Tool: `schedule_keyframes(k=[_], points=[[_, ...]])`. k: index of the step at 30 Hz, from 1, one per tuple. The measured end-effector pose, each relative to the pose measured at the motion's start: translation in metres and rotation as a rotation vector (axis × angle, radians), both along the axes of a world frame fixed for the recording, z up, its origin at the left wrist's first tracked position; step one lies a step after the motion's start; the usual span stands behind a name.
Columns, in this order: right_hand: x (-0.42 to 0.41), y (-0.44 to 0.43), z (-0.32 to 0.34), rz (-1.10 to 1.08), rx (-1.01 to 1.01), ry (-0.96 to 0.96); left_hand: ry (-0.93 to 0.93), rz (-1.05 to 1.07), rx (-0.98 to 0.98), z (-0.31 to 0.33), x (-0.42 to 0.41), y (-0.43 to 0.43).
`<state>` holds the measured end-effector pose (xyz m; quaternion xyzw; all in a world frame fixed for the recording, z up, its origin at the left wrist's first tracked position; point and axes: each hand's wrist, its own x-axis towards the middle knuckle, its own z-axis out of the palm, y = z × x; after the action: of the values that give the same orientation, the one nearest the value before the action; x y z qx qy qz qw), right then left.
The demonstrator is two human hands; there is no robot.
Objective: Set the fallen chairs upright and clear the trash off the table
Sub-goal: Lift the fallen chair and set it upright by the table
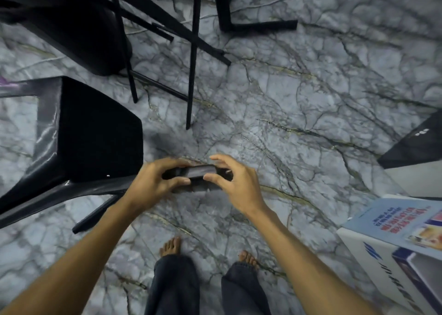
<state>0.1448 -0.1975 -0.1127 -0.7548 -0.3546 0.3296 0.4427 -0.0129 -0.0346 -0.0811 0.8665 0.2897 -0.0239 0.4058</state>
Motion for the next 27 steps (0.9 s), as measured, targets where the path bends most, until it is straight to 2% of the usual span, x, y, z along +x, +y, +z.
schedule_keyframes(k=[5,9,14,17,20,23,27], points=[[-0.036,0.024,0.074,0.076,0.103,0.149,-0.047,0.085,0.016,0.102,-0.064,0.038],[-0.097,0.061,0.136,0.068,0.252,0.025,-0.067,0.191,-0.089,0.159,-0.129,0.066],[-0.193,0.105,0.201,0.043,0.326,-0.056,-0.143,0.153,-0.109,0.239,-0.197,0.084],[-0.25,0.133,0.236,0.059,0.334,-0.147,-0.176,0.125,-0.045,0.277,-0.236,0.097],[-0.297,0.159,0.272,0.087,0.327,-0.181,-0.243,0.204,-0.058,0.302,-0.286,0.118],[-0.322,0.173,0.295,0.21,0.274,-0.087,-0.289,0.262,-0.066,0.318,-0.33,0.138],[-0.323,0.16,0.292,0.293,0.114,-0.02,-0.317,0.308,-0.106,0.332,-0.379,0.163]])
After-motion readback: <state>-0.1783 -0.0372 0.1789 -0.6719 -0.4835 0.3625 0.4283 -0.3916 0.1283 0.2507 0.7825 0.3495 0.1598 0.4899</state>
